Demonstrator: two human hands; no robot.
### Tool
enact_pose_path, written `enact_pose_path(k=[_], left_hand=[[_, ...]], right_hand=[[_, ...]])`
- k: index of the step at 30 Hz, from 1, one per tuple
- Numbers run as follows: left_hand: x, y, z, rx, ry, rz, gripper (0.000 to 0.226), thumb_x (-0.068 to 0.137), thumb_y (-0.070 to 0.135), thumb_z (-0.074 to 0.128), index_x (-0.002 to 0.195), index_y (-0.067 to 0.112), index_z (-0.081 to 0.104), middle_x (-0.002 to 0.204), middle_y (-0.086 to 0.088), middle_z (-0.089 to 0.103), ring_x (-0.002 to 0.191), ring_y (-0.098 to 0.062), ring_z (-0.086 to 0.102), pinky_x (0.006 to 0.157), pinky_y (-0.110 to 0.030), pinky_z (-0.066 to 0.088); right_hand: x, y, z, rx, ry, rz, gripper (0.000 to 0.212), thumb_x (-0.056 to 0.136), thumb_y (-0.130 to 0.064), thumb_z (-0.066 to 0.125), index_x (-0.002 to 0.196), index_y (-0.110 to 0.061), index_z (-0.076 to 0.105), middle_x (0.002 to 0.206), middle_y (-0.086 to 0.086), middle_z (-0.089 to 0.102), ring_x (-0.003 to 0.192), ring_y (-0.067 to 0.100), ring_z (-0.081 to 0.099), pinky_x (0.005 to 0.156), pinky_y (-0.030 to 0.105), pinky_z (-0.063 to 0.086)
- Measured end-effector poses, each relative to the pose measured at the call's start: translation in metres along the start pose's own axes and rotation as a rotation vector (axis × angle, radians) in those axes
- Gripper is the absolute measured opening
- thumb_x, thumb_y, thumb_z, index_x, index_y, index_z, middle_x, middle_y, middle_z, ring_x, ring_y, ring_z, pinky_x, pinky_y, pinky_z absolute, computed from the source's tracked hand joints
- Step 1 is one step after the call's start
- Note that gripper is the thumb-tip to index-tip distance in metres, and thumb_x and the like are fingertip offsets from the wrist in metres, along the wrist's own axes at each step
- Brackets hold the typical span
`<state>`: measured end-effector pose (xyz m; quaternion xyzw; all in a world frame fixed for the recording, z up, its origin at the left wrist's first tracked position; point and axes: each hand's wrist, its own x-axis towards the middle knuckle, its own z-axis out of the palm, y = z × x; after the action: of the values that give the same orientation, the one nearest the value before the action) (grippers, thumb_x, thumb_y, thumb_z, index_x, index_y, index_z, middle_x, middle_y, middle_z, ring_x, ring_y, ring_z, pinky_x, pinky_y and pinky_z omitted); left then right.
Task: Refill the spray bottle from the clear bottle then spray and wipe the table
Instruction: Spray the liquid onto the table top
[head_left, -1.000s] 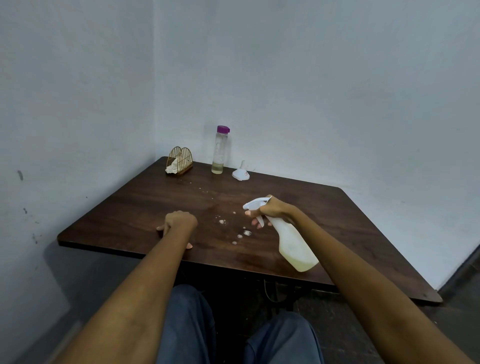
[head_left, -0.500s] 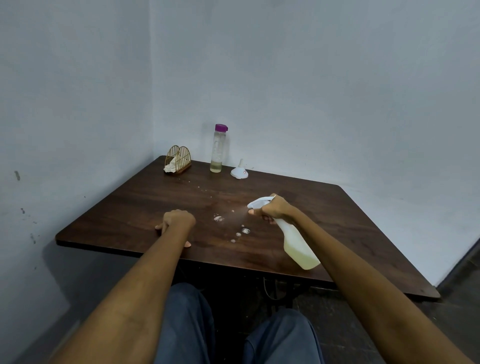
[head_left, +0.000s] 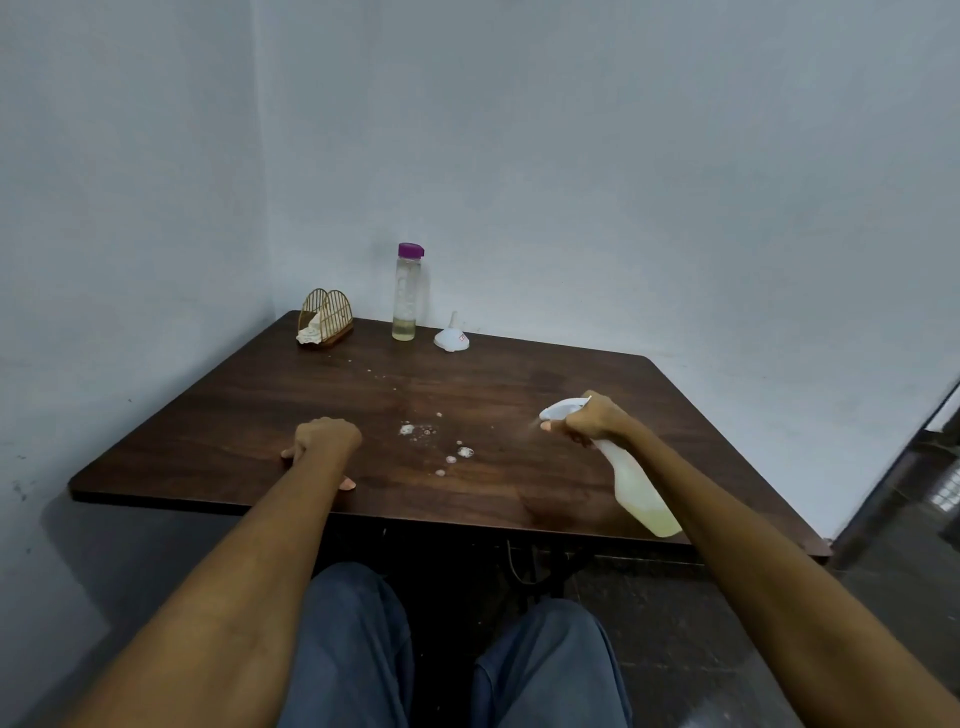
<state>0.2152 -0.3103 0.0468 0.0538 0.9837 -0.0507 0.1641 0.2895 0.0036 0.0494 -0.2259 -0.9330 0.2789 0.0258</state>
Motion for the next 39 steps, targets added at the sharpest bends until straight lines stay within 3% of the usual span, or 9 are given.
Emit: enact_pose_path(k=[4, 9, 13, 17, 21, 24, 32, 36, 39], left_hand=[[0.002, 0.001, 0.000, 0.020, 0.000, -0.011, 0.068, 0.088, 0.035, 0.066, 0.142, 0.006, 0.038, 0.146, -0.013, 0.042, 0.135, -0.027, 0.042, 0.106, -0.028, 0.043], [0.007, 0.001, 0.000, 0.030, 0.008, 0.003, 0.066, 0.087, 0.034, 0.068, 0.141, 0.008, 0.041, 0.145, -0.010, 0.044, 0.134, -0.026, 0.044, 0.102, -0.030, 0.047], [0.010, -0.001, -0.001, 0.048, -0.026, 0.004, 0.075, 0.080, 0.046, 0.070, 0.141, 0.012, 0.042, 0.144, -0.006, 0.045, 0.131, -0.023, 0.047, 0.101, -0.029, 0.047], [0.020, 0.004, -0.010, 0.115, -0.062, 0.018, 0.058, 0.090, 0.040, 0.060, 0.140, 0.013, 0.045, 0.145, -0.004, 0.043, 0.132, -0.023, 0.046, 0.105, -0.029, 0.044], [0.043, 0.020, -0.021, 0.164, 0.022, 0.068, 0.039, 0.095, 0.020, 0.055, 0.132, 0.010, 0.053, 0.136, -0.008, 0.051, 0.125, -0.025, 0.053, 0.099, -0.035, 0.049], [0.069, 0.034, -0.029, 0.132, 0.079, 0.073, 0.036, 0.095, 0.015, 0.051, 0.130, 0.009, 0.054, 0.132, -0.009, 0.055, 0.120, -0.025, 0.056, 0.095, -0.036, 0.051], [0.162, 0.052, -0.038, -0.202, 0.288, 0.156, 0.029, 0.094, 0.027, 0.054, 0.121, 0.015, 0.055, 0.125, -0.004, 0.058, 0.115, -0.019, 0.056, 0.092, -0.030, 0.045], [0.200, 0.104, -0.055, -0.533, 0.317, 0.382, 0.040, 0.087, 0.031, 0.065, 0.123, 0.013, 0.060, 0.122, -0.005, 0.063, 0.111, -0.017, 0.059, 0.096, -0.031, 0.048], [0.215, 0.164, -0.067, -0.719, 0.202, 0.593, 0.073, 0.074, 0.032, 0.079, 0.138, 0.014, 0.047, 0.129, -0.006, 0.059, 0.118, -0.018, 0.056, 0.101, -0.031, 0.046]], right_hand=[[-0.002, -0.004, -0.008, 0.102, -0.156, -0.019, 0.011, 0.085, -0.025, 0.066, 0.094, -0.019, 0.070, 0.053, -0.001, 0.067, 0.053, 0.011, 0.066, 0.045, 0.017, 0.049], [0.004, -0.006, 0.001, -0.017, 0.015, 0.003, 0.036, 0.075, -0.037, 0.069, 0.099, -0.010, 0.070, 0.083, 0.009, 0.067, 0.070, 0.020, 0.061, 0.078, 0.033, 0.054], [0.001, -0.010, -0.009, -0.009, -0.083, -0.036, 0.015, 0.084, -0.019, 0.063, 0.095, -0.012, 0.070, 0.071, 0.009, 0.066, 0.067, 0.019, 0.062, 0.065, 0.026, 0.054], [0.008, -0.005, -0.032, 0.137, 0.088, -0.095, 0.011, 0.081, -0.010, 0.060, 0.078, -0.006, 0.070, 0.059, 0.008, 0.067, 0.060, 0.023, 0.062, 0.059, 0.027, 0.054], [0.040, -0.009, -0.052, -0.027, 0.192, -0.170, 0.041, 0.089, -0.043, 0.060, 0.087, -0.003, 0.071, 0.082, 0.010, 0.072, 0.081, 0.021, 0.066, 0.079, 0.031, 0.051], [0.068, -0.013, -0.055, -0.172, 0.371, -0.086, 0.059, 0.085, -0.064, 0.050, 0.076, -0.006, 0.058, 0.077, 0.004, 0.060, 0.075, 0.021, 0.059, 0.068, 0.030, 0.045], [0.166, -0.029, -0.037, 0.175, 0.503, -0.176, 0.054, 0.076, -0.050, 0.072, 0.053, -0.013, 0.039, 0.059, 0.006, 0.048, 0.061, 0.019, 0.049, 0.055, 0.027, 0.033], [0.205, -0.035, -0.026, 0.365, 0.573, -0.178, 0.048, 0.072, -0.045, 0.077, 0.078, 0.000, 0.061, 0.078, 0.015, 0.064, 0.073, 0.023, 0.058, 0.061, 0.028, 0.039], [0.217, -0.038, -0.001, 0.287, 0.674, -0.009, 0.072, 0.063, -0.060, 0.076, 0.109, -0.009, 0.054, 0.102, 0.006, 0.060, 0.099, 0.021, 0.056, 0.075, 0.035, 0.051]])
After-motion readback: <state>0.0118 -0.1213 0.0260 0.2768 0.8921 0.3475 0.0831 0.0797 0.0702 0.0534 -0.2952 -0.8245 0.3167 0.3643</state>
